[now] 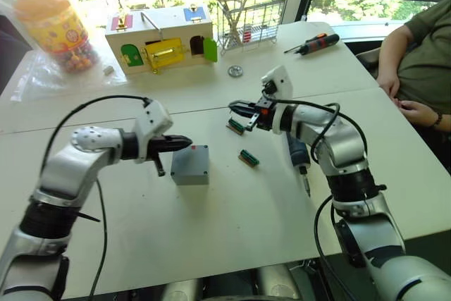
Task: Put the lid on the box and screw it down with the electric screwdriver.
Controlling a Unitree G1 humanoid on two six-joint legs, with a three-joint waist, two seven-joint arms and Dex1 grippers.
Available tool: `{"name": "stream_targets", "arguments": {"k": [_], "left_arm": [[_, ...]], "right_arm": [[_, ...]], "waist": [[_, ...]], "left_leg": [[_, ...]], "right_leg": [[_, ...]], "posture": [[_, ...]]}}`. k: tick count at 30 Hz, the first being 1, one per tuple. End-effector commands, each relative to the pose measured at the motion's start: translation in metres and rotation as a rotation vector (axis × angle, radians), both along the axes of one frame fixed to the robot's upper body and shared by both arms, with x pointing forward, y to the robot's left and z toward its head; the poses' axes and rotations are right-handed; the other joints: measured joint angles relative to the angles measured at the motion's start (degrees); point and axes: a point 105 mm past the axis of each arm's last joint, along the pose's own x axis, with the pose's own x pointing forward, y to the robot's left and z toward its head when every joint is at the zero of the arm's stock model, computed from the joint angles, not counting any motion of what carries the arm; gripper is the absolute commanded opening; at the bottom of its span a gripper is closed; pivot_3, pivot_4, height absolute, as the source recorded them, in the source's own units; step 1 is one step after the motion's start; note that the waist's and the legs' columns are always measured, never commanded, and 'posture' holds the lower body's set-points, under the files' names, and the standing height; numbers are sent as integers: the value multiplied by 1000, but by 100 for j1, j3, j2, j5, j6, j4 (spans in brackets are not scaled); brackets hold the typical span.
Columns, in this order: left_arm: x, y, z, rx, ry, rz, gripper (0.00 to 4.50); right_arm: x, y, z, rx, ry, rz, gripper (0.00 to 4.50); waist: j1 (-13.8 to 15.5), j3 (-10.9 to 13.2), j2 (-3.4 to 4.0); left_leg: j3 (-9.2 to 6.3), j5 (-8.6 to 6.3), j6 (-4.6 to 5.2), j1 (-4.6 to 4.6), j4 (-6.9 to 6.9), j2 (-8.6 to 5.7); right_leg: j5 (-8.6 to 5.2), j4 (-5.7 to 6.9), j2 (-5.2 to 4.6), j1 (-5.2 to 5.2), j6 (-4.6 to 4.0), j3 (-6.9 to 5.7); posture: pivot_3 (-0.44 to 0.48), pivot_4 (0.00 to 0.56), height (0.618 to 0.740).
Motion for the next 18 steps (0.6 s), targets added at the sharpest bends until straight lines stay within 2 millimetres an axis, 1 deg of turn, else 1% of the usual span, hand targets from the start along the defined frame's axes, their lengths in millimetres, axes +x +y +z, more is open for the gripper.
{"name": "stream_targets", "arguments": {"k": [1, 5, 8, 14, 18], "left_arm": [[-10, 7, 9, -1, 5, -21, 0], [-13, 9, 5, 13, 15, -12, 0], [-12, 7, 5, 7, 12, -3, 0], [-13, 1, 4, -4, 13, -11, 0], [-13, -2, 2, -3, 16, -17, 0]], "right_arm": [[-26, 25, 6, 34, -6, 104, 52], [-35, 33, -9, 11, 23, 125, 52], [-36, 35, -14, 4, 36, 128, 52], [-30, 27, -23, -20, 49, 89, 52], [-26, 21, -24, -21, 51, 66, 52]], "waist": [[8, 1, 1], [77, 1, 1], [96, 0, 0], [34, 0, 0], [25, 0, 0]], "left_leg": [[-1, 0, 0, 0, 1, 0], [-5, 0, 0, 0, 12, -8], [-5, 0, 0, 0, 18, -10], [-4, 0, 0, 0, 9, -6], [-4, 0, 0, 0, 7, -5]], "right_leg": [[0, 1, 0, 0, 0, 2], [0, 0, -1, 10, 0, 3], [0, -1, -1, 15, 0, 3], [0, 0, 1, 7, 0, 3], [0, 1, 2, 5, 0, 2]], "posture": [[0, 150, 740], [0, 150, 740], [0, 150, 740], [0, 150, 740], [0, 150, 740]]}}
